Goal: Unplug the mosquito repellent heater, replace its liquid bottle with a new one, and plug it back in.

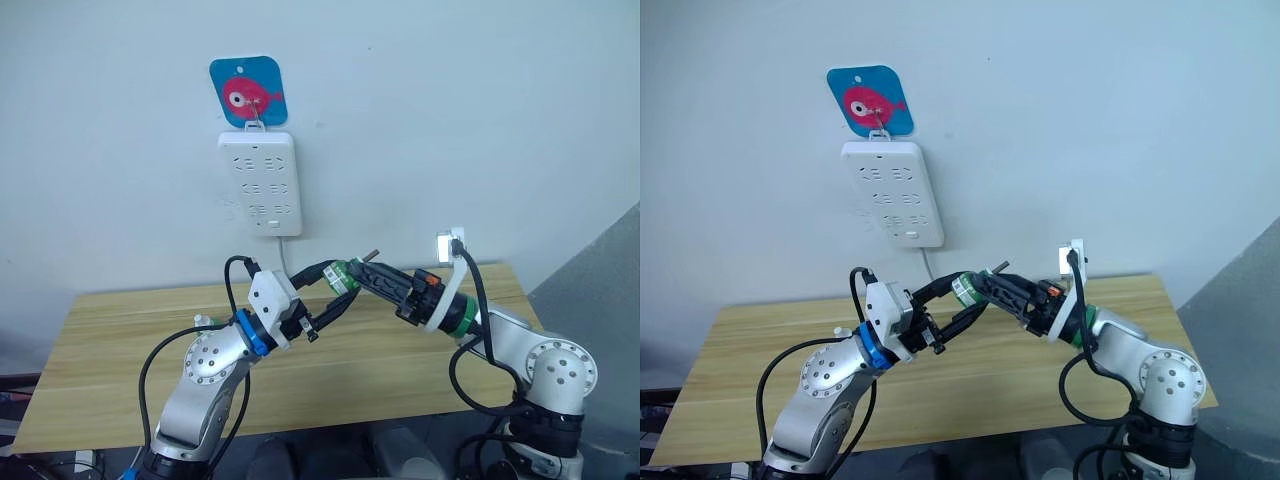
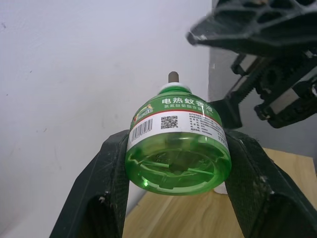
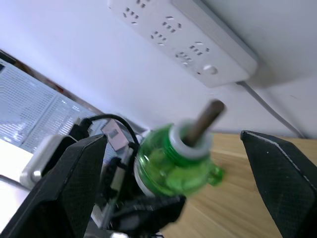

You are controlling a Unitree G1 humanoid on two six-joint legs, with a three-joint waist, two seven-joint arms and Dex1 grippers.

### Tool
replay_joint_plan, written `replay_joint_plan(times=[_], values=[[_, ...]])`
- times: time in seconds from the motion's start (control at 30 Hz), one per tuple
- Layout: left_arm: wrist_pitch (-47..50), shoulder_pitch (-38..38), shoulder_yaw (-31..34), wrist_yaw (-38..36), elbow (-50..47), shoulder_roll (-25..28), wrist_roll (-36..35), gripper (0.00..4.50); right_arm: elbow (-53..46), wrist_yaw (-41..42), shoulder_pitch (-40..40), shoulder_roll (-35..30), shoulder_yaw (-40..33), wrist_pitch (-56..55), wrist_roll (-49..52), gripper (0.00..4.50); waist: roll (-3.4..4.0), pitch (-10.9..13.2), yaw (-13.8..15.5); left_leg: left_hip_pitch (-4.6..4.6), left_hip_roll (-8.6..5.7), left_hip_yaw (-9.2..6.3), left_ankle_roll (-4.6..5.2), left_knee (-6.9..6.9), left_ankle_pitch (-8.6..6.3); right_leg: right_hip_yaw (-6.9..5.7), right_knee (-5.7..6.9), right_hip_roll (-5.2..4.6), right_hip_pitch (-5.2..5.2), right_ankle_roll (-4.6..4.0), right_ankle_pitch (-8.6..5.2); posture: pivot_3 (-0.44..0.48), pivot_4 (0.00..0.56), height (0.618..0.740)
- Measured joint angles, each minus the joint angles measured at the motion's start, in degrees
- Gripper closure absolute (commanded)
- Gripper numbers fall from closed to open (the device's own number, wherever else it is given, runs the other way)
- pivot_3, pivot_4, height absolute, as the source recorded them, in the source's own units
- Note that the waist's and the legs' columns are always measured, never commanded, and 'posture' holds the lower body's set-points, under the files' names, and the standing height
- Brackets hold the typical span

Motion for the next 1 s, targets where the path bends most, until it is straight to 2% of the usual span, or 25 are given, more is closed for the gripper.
replay_joint_plan(times=[0.03,0.13,0.4,0.47,0.6,0.67,0.83,0.93,1.0], values=[[-0.06,0.03,-0.01,0.01,-0.08,0.0,0.03,2.2,0.37,-0.28,0.0,-0.06,0.76,-0.69,0.03,0.0,-0.01,-0.02,0.01,-0.01,0.0,0.01,0.0,0.0,0.0,0.0,-0.01,0.0,0.0,0.0,0.0,-0.145,0.112,0.735],[-0.1,0.2,-0.16,0.11,-0.19,-0.01,0.12,2.2,1.09,-0.45,0.0,-0.4,2.07,-1.95,0.07,0.54,-0.01,-0.02,0.02,-0.01,0.0,0.0,0.0,0.0,0.0,0.0,-0.02,0.0,-0.01,0.0,0.0,-0.139,0.112,0.735],[-0.53,0.48,-0.42,0.82,-0.65,-0.25,0.37,2.2,3.39,-0.71,-0.5,-3.45,3.9,-4.89,2.98,3.25,-0.01,-0.02,0.08,-0.01,0.0,0.0,0.0,0.0,0.0,0.0,-0.01,0.0,0.0,0.0,0.0,-0.126,0.107,0.735],[-0.57,0.49,-0.48,0.96,-0.8,-0.33,0.43,2.2,3.6,-0.9,-0.51,-4.03,4.33,-5.56,4.05,3.66,-0.01,-0.02,0.2,-0.01,0.0,-0.01,0.0,0.0,0.0,0.0,-0.01,0.0,-0.01,0.0,0.0,-0.126,0.107,0.735],[-1.01,0.56,-0.4,1.01,-1.02,-0.38,0.54,2.2,3.77,-1.71,-0.51,-4.89,5.18,-6.68,5.76,3.66,-0.01,-0.03,0.45,-0.01,0.0,0.0,0.0,0.0,0.0,0.0,-0.01,0.0,-0.01,0.0,0.0,-0.121,0.101,0.735],[-1.18,0.66,-0.24,1.03,-1.33,-0.31,0.45,1.48,3.79,-2.03,-0.51,-5.26,5.58,-7.13,6.66,3.66,-0.01,-0.04,0.51,-0.01,0.0,0.0,0.0,0.0,0.0,0.0,-0.01,0.0,-0.01,0.0,0.0,-0.119,0.096,0.735],[0.03,1.35,-0.29,0.69,-1.49,0.92,0.05,0.11,3.79,-2.25,-0.46,-5.77,8.75,-7.65,8.66,3.66,-0.01,-0.07,0.52,-0.01,0.01,-0.02,0.0,0.0,0.0,-0.01,0.0,0.0,-0.01,0.0,0.0,-0.116,0.095,0.735],[4.24,3.32,0.04,-1.66,-2.15,6.02,-1.38,0.0,3.48,-1.81,-0.47,-8.04,9.17,-10.07,5.39,3.66,-0.03,-0.11,0.55,-0.01,0.01,-0.02,0.0,0.0,0.0,-0.01,0.0,0.0,-0.02,0.0,0.0,-0.113,0.098,0.735],[8.61,5.22,1.42,-3.37,-2.33,10.25,-2.75,0.0,3.39,-0.81,-0.33,-11.2,9.28,-12.91,-0.91,3.66,-0.03,-0.11,0.58,-0.01,0.01,-0.02,0.0,0.0,0.0,-0.01,0.0,-0.01,-0.05,0.01,-0.01,-0.112,0.1,0.735]])
